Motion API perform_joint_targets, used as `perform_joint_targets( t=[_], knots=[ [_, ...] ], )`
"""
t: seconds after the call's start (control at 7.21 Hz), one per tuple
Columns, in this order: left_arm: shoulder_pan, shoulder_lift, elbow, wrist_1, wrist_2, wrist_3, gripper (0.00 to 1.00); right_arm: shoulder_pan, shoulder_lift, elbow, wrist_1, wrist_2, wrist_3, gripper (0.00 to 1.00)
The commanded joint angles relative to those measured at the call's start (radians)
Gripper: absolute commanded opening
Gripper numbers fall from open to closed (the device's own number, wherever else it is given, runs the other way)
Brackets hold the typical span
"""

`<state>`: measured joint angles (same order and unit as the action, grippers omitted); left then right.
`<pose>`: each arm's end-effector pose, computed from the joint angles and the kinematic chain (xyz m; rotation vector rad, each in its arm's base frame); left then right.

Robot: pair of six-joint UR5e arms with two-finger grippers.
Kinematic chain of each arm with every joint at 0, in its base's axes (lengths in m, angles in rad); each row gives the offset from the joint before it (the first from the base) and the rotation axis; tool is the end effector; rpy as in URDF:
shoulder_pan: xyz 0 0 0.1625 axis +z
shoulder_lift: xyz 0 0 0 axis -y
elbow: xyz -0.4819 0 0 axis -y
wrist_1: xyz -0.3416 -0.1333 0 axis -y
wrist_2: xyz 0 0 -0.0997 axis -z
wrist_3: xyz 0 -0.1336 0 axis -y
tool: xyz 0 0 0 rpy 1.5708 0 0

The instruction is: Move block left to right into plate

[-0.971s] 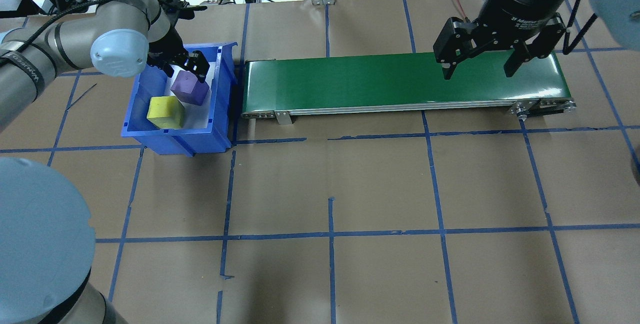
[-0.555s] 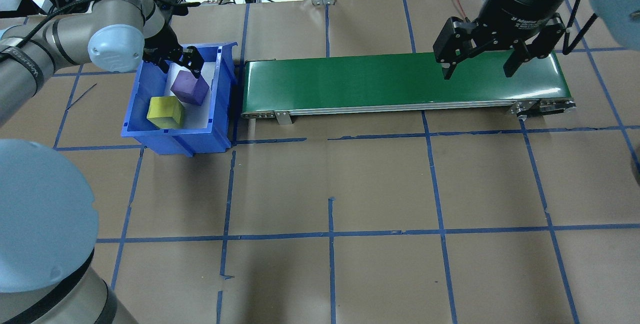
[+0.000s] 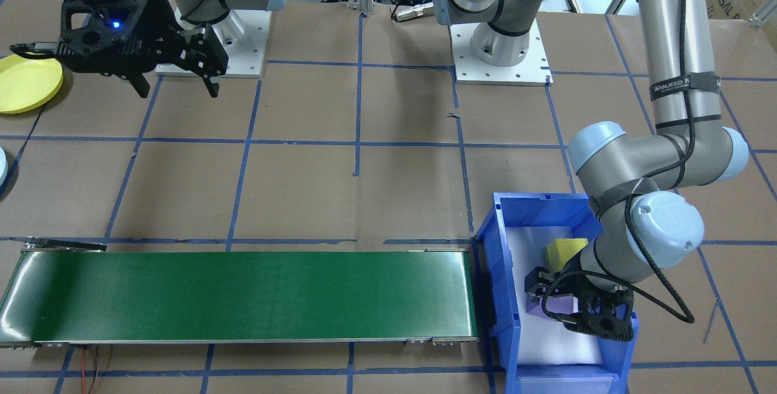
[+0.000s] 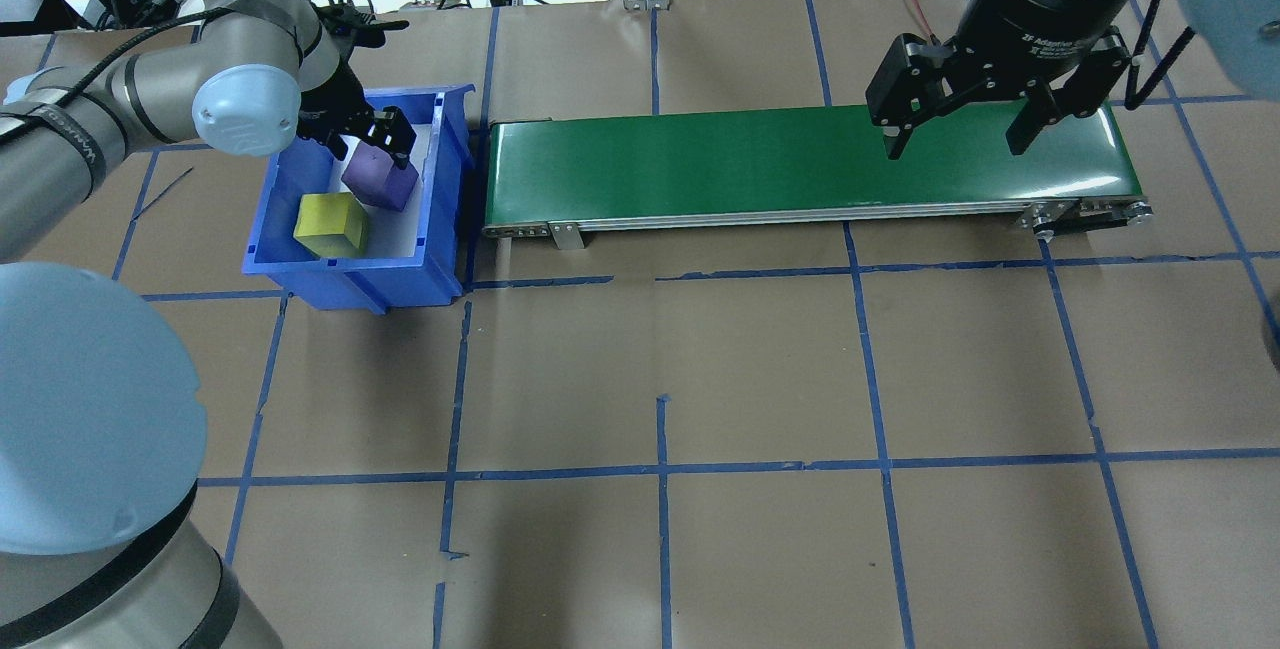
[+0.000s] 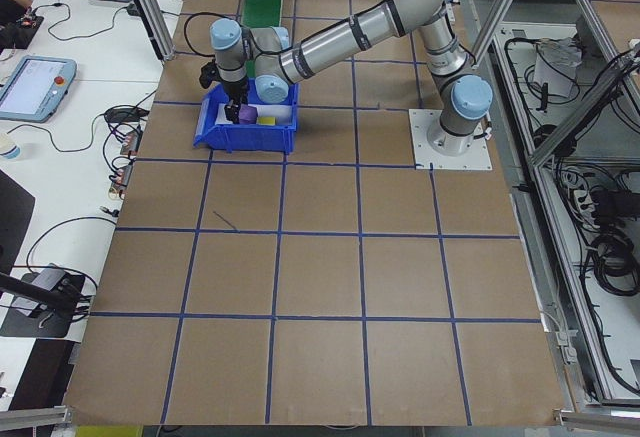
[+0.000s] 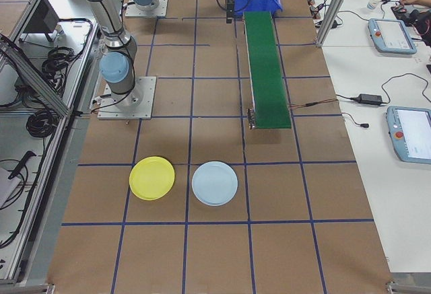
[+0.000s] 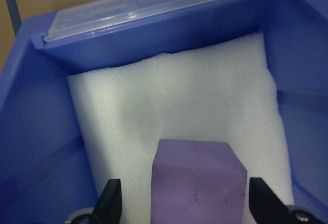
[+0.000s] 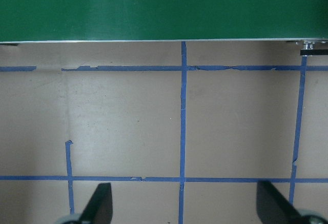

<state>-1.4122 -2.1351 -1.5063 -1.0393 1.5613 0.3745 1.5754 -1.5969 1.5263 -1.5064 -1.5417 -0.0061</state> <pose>-0.0284 -0.6744 0.2756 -0.3386 -3.1220 0.0519 0.1392 -0.4281 0.5354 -0.0168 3.1124 -0.0097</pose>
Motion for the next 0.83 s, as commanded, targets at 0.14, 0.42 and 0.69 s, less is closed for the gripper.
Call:
perform_joint_targets(
  t=[0.14, 0.42, 0.69],
  knots=[
    [-0.001, -0.002, -0.035, 0.001, -0.001, -0.002, 0.59, 0.000, 0.000, 0.000, 0.000, 0.000, 0.000, 1.00],
    [-0.001, 0.006, -0.031, 0.001, -0.001, -0.011, 0.52, 0.000, 0.000, 0.000, 0.000, 0.000, 0.000, 1.00],
    [-0.001, 0.081, -0.008, -0.001, -0.001, -0.038, 0.52, 0.000, 0.000, 0.000, 0.000, 0.000, 0.000, 1.00]
  ],
)
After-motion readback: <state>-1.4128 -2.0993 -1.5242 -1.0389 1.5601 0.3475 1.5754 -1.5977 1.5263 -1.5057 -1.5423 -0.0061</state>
